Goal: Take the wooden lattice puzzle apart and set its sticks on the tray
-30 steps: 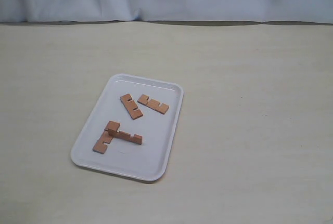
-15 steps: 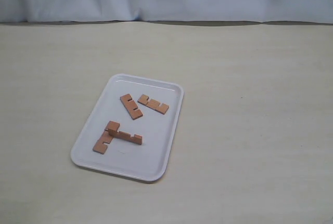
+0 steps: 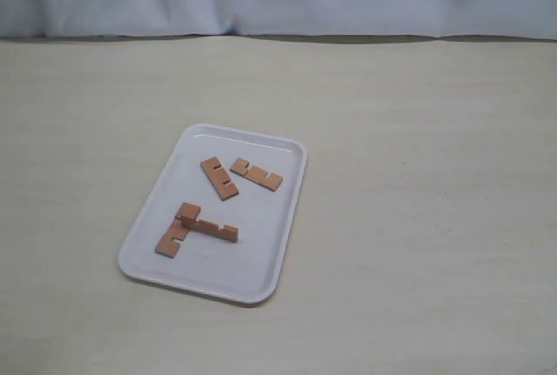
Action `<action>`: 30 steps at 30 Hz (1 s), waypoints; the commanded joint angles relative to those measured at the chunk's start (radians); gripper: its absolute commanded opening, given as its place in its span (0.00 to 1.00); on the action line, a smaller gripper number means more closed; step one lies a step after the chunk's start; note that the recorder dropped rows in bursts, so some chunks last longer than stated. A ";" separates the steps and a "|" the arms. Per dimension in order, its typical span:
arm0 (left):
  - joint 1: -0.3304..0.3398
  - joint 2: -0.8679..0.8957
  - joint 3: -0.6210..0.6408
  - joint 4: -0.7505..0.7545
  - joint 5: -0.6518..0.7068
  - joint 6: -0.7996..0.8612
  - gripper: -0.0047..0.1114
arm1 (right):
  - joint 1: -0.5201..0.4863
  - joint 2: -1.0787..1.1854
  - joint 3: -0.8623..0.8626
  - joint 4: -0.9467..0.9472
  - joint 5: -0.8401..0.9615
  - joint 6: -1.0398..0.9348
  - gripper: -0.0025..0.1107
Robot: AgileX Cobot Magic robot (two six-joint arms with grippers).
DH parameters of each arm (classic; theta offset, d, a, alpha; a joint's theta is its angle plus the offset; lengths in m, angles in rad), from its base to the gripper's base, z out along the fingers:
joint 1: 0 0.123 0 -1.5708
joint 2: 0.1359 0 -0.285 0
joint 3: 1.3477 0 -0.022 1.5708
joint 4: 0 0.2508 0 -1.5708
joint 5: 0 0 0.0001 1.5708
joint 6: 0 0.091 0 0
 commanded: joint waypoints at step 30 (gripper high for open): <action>0.001 -0.001 0.002 -0.006 -0.010 -0.004 0.04 | 0.000 -0.004 0.002 -0.042 0.138 -0.013 0.06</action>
